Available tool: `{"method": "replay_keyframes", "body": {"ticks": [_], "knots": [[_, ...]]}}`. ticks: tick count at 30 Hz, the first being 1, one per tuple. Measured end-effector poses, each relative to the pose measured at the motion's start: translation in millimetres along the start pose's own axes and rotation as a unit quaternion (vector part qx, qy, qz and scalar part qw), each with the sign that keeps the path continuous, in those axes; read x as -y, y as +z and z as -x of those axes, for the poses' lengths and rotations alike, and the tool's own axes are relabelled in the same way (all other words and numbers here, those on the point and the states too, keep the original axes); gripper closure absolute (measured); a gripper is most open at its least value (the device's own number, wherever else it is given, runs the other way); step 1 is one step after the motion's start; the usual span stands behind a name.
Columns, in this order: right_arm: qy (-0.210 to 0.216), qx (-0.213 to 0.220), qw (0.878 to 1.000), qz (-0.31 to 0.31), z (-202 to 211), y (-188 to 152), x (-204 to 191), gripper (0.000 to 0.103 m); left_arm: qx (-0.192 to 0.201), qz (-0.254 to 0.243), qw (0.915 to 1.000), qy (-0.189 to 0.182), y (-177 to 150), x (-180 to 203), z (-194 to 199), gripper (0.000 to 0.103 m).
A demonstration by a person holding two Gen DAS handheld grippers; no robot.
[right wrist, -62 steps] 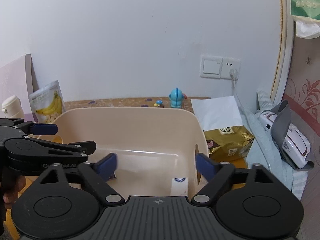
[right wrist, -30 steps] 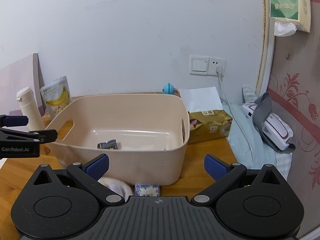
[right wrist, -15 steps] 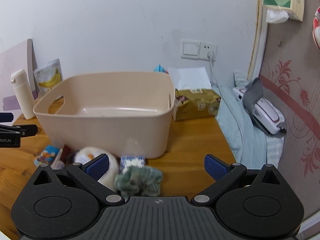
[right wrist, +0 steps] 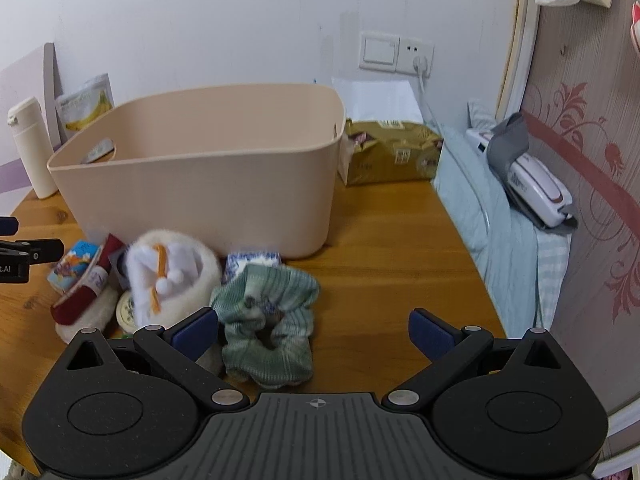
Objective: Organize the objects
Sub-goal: 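Move both grippers back toward the remaining items on the table, then grasp the blue tissue pack with left gripper while right grasps green scrunchie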
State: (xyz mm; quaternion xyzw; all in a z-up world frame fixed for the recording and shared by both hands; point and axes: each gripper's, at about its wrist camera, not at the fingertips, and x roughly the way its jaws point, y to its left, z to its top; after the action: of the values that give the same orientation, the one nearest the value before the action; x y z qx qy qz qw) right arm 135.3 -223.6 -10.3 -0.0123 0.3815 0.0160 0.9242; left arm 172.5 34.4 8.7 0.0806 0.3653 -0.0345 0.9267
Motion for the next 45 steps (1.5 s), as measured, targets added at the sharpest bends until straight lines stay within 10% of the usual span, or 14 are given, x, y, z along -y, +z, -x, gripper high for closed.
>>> {"method": "replay_keyframes", "body": {"ticks": [38,45], "knots": [[0.014,-0.057,0.998,0.006,-57.5,-13.6,-4.5,0.008,-0.068,0.033,0.9971,-0.012,-10.1,-15.5,-61.2,0.014],[0.024,-0.058,0.998,0.004,-59.2,-13.2,-3.5,0.020,-0.059,0.049,0.9967,-0.026,-9.2,-18.8,-61.8,0.032]]}}
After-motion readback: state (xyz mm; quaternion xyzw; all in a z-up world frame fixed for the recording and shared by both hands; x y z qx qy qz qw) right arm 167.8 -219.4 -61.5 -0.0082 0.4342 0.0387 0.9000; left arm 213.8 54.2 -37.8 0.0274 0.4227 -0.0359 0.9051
